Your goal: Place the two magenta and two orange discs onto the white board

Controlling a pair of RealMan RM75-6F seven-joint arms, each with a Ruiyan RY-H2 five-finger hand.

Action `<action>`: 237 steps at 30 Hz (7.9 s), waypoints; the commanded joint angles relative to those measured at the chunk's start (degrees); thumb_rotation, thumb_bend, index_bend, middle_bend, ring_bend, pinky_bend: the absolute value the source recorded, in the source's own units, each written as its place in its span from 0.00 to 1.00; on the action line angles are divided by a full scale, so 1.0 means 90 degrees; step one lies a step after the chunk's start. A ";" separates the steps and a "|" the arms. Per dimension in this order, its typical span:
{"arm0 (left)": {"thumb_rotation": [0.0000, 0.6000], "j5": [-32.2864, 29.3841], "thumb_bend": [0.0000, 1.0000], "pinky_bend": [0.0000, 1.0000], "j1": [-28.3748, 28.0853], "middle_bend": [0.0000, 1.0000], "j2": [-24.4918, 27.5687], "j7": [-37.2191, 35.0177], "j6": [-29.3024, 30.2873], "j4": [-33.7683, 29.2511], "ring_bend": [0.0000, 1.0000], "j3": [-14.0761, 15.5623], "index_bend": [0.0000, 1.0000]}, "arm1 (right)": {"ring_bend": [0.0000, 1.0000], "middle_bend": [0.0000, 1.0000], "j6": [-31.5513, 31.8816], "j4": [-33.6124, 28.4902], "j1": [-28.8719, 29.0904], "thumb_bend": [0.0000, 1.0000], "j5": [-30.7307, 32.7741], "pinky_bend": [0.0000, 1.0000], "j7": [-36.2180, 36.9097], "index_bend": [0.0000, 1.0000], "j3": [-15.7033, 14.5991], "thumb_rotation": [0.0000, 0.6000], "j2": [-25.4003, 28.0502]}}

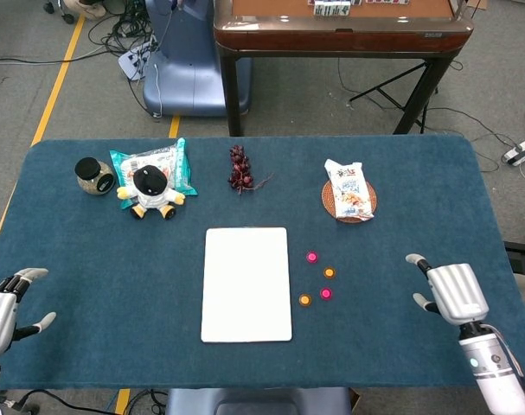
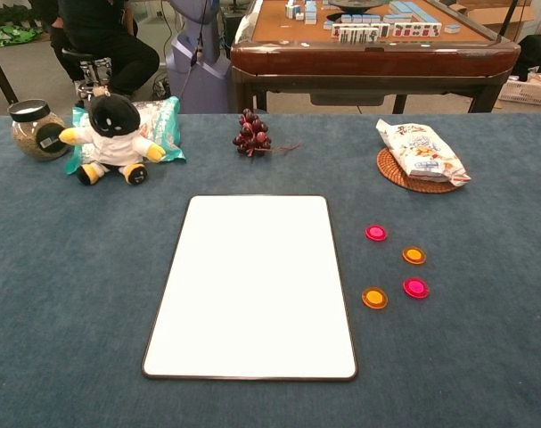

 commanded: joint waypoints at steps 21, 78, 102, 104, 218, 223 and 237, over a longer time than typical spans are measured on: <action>1.00 -0.0034 0.05 0.52 0.0021 0.30 0.0048 -0.0152 -0.0013 0.0017 0.34 -0.0014 0.33 | 1.00 1.00 -0.1828 -0.0092 0.1288 0.07 0.1274 1.00 -0.1614 0.37 -0.0004 1.00 -0.1144; 1.00 -0.0014 0.05 0.52 0.0078 0.30 0.0126 -0.0361 0.0033 0.0014 0.34 -0.0013 0.33 | 1.00 1.00 -0.2307 0.0722 0.2379 0.20 0.2664 1.00 -0.2046 0.43 -0.0210 1.00 -0.2398; 1.00 -0.0020 0.05 0.52 0.0084 0.30 0.0133 -0.0385 0.0021 0.0021 0.34 -0.0012 0.33 | 1.00 1.00 -0.2188 0.0595 0.2514 0.28 0.2739 1.00 -0.1945 0.54 -0.0297 1.00 -0.2373; 1.00 -0.0033 0.05 0.52 0.0078 0.30 0.0129 -0.0382 0.0007 0.0025 0.34 -0.0017 0.33 | 1.00 1.00 -0.2101 0.0428 0.2515 0.29 0.2610 1.00 -0.1936 0.54 -0.0298 1.00 -0.2297; 1.00 -0.0312 0.05 0.52 0.0201 0.30 0.0318 -0.0795 0.0007 0.0074 0.34 -0.0173 0.33 | 1.00 1.00 -0.2474 0.2453 0.4302 0.24 0.5180 1.00 -0.2965 0.41 0.0322 1.00 -0.3542; 1.00 -0.0301 0.05 0.52 0.0202 0.30 0.0325 -0.0815 0.0008 0.0067 0.34 -0.0168 0.33 | 1.00 1.00 -0.2449 0.2395 0.4285 0.24 0.5125 1.00 -0.2939 0.41 0.0288 1.00 -0.3523; 1.00 -0.0281 0.05 0.52 0.0192 0.30 0.0332 -0.0820 -0.0018 0.0061 0.34 -0.0149 0.33 | 1.00 1.00 -0.2460 0.2517 0.4302 0.25 0.5218 1.00 -0.2956 0.41 0.0304 1.00 -0.3547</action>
